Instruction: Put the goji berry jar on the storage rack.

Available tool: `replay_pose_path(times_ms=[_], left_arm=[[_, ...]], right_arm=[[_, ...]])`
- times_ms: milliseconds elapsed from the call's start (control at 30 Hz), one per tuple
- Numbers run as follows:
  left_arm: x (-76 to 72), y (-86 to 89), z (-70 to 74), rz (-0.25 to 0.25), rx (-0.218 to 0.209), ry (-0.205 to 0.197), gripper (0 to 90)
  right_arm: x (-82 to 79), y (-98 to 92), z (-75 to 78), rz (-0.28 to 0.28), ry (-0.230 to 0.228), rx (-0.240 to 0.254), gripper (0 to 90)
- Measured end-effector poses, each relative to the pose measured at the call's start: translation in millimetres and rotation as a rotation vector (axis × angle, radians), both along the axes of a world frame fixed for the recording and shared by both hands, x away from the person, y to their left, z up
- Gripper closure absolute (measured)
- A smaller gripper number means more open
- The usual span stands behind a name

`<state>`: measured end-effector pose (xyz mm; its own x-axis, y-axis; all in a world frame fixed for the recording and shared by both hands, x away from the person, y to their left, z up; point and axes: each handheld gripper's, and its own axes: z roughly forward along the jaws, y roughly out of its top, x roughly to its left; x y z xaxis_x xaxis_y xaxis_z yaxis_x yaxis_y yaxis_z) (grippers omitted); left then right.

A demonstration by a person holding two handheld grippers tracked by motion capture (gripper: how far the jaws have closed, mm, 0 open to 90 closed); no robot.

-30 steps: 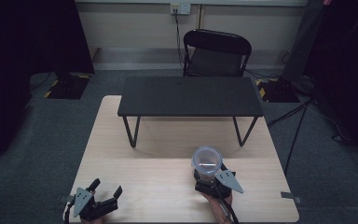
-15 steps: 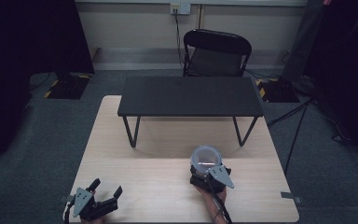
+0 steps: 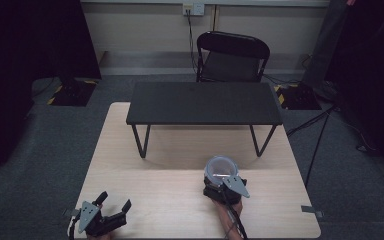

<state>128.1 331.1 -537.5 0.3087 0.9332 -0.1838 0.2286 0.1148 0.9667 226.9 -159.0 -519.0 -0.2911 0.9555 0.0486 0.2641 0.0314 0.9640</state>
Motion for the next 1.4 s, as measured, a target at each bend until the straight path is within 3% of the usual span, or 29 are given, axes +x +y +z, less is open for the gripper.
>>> replay_pose_path(times_ms=[433, 633, 767, 1167, 1333, 1400], left_arm=[[-0.4, 0.8, -1.1, -0.010, 0.000, -0.009, 0.4], [-0.4, 0.8, -0.9, -0.008, -0.001, -0.007, 0.4], [-0.6, 0.8, -0.8, -0.007, -0.002, -0.007, 0.4], [-0.1, 2.2, -1.0, -0.014, -0.007, -0.006, 0.4], [0.0, 1.9, -0.6, -0.012, -0.005, -0.004, 0.4], [0.1, 1.9, -0.6, -0.013, -0.003, -0.004, 0.4]], right_arm=[[1.3, -10.4, 5.0, 0.029, 0.002, -0.023, 2.2], [-1.8, -13.9, 7.8, 0.045, -0.035, -0.057, 2.6], [-2.2, -15.6, 12.1, 0.052, -0.050, -0.053, 2.6], [0.2, -30.1, 45.9, 0.083, -0.115, -0.025, 2.6], [6.7, -37.4, 78.4, 0.104, -0.142, -0.004, 2.6], [8.0, -38.1, 83.9, 0.106, -0.148, 0.003, 2.6]])
